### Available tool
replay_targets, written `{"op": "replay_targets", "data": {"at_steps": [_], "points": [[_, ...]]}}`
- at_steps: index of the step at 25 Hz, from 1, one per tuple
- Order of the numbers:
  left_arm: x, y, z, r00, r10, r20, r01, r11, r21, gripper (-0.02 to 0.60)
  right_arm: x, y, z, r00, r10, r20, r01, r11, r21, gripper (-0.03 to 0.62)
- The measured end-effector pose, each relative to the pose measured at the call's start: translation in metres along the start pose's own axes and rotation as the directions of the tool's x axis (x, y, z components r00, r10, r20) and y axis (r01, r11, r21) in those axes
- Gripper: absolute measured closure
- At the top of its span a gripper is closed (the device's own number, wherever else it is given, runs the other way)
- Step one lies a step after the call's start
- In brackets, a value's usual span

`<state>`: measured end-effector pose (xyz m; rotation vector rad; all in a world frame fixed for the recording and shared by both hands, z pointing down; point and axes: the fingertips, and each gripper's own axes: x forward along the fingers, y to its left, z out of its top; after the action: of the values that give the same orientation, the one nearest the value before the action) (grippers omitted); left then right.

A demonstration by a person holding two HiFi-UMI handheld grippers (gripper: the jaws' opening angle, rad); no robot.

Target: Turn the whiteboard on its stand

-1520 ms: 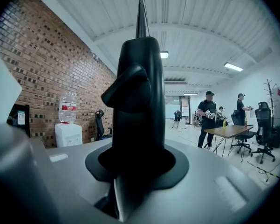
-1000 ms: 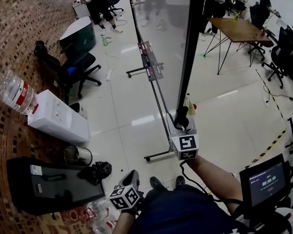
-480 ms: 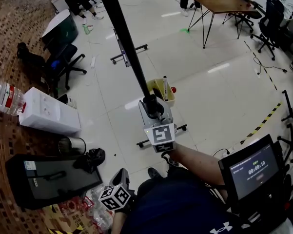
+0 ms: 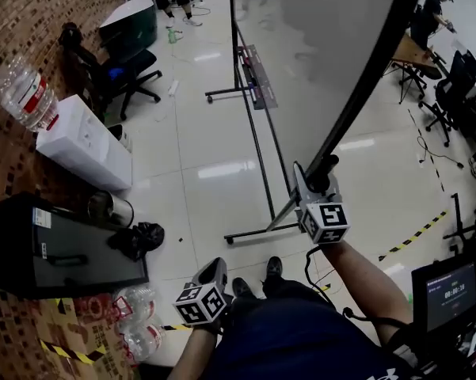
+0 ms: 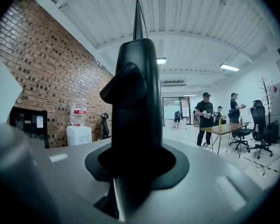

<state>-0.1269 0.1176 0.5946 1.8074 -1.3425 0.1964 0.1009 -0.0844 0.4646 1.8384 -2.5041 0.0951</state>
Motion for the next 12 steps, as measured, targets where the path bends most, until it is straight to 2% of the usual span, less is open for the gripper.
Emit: {"op": "replay_targets", "data": {"at_steps": [2,6,12], "points": [[-0.003,0.006,-0.01,0.999,-0.027,-0.019,0.026,0.999,-0.03,0.575,-0.01,-0.002,-0.002,1.0,-0.011,-0.004,0.011,1.0,-0.007,0.45],[-0.013,0.01,-0.017,0.999,-0.046,-0.026,0.045,0.998,-0.037,0.575,-0.03,0.003,0.001,1.0,-0.016,0.0,0.016,1.0,-0.017,0.453],[-0.03,0.01,-0.023,1.0,-0.001,-0.014,0.0,1.0,-0.009,0.575,-0.059,0.011,0.0,1.0,-0.008,0.016,0.008,1.0,-0.016,0.453]]}}
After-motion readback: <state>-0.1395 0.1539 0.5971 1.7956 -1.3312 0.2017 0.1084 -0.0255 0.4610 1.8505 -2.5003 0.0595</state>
